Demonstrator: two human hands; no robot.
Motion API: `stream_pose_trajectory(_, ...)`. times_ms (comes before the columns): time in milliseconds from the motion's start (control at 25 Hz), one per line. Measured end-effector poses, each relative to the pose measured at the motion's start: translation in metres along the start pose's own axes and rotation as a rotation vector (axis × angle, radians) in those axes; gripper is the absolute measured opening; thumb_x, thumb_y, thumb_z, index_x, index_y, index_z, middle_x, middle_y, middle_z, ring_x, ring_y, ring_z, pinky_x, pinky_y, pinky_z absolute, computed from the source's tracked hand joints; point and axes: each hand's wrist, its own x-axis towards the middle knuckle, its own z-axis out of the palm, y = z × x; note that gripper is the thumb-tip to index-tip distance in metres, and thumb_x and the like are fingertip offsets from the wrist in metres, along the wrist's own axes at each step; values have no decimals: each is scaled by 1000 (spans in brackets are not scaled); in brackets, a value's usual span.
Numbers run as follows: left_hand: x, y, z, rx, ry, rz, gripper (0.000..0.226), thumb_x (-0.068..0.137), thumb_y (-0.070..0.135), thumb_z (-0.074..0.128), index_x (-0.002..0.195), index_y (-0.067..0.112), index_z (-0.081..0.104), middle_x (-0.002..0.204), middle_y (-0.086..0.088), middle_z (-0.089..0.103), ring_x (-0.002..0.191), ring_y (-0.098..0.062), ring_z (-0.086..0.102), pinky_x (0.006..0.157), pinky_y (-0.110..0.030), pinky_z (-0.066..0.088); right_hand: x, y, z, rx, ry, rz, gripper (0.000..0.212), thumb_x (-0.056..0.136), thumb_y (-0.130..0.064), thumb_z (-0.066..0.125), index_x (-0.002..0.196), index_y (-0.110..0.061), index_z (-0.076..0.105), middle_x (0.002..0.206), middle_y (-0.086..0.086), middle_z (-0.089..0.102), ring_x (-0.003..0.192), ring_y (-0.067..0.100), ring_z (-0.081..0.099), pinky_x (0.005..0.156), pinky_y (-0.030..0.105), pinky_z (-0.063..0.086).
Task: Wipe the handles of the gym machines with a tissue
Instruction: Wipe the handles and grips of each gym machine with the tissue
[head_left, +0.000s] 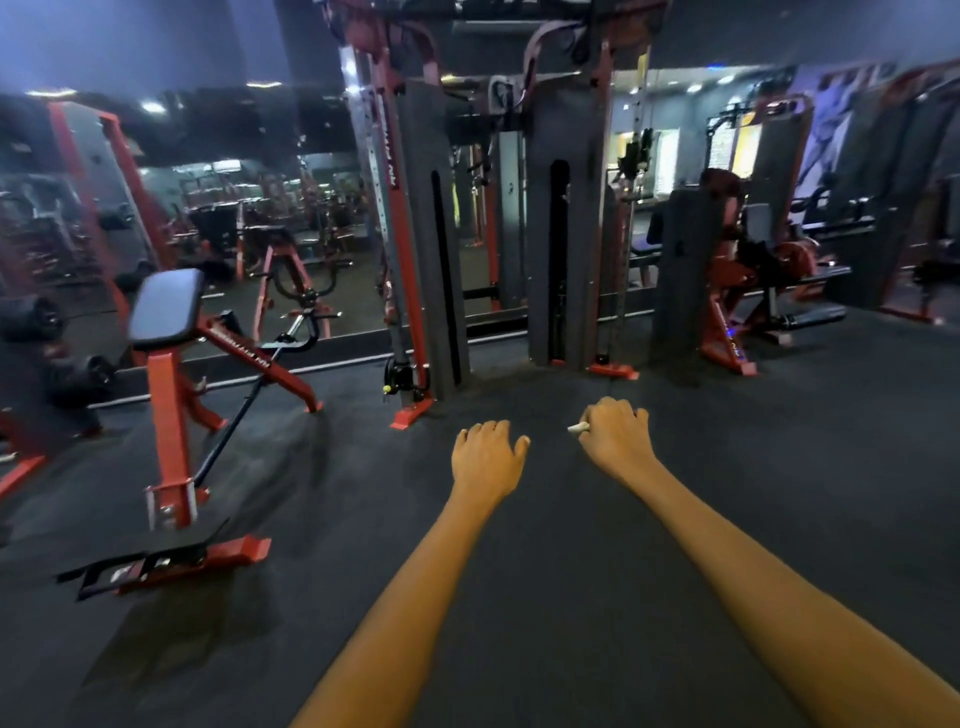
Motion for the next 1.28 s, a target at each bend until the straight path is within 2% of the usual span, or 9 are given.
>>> stream_pose_trajectory(360, 320, 20, 66, -34, -61, 98, 52, 103, 44, 34, 144, 12, 42, 145, -6, 47, 136, -22, 40, 117, -39, 22, 284, 80, 80, 10, 26, 162, 22, 90, -21, 53, 107, -14, 67, 109, 6, 57, 107, 26, 49, 95, 40, 33)
stream_pose_trajectory(640, 569, 52, 134, -8, -88, 140, 52, 103, 45, 34, 143, 13, 44, 145, -5, 48, 134, -22, 42, 116, -39, 23, 524, 157, 147, 15, 48, 189, 27, 92, -32, 54, 107, -14, 67, 111, 6, 57, 112, 28, 48, 102, 46, 33)
stream_pose_trajectory(840, 747, 70, 158, -24, -31, 144, 50, 102, 44, 36, 139, 13, 48, 140, -4, 53, 131, -21, 45, 115, -38, 26, 693, 203, 173, 9, 56, 190, 24, 92, -28, 55, 107, -12, 66, 111, 7, 57, 110, 28, 48, 94, 41, 34)
stream_pose_trajectory(1000, 876, 81, 201, -52, -44, 128, 52, 102, 46, 35, 142, 15, 46, 144, -4, 50, 134, -20, 42, 117, -38, 23, 812, 245, 214, 28, 60, 208, 23, 91, -24, 56, 106, -11, 67, 109, 6, 57, 108, 27, 49, 93, 40, 33)
stream_pose_trajectory(1280, 1115, 101, 257, -76, -61, 195, 50, 102, 44, 36, 142, 15, 45, 143, -3, 49, 134, -18, 42, 117, -37, 21, 1027, 323, 276, 49, 58, 273, 27, 91, -31, 56, 103, -10, 67, 110, 7, 59, 110, 25, 50, 97, 42, 34)
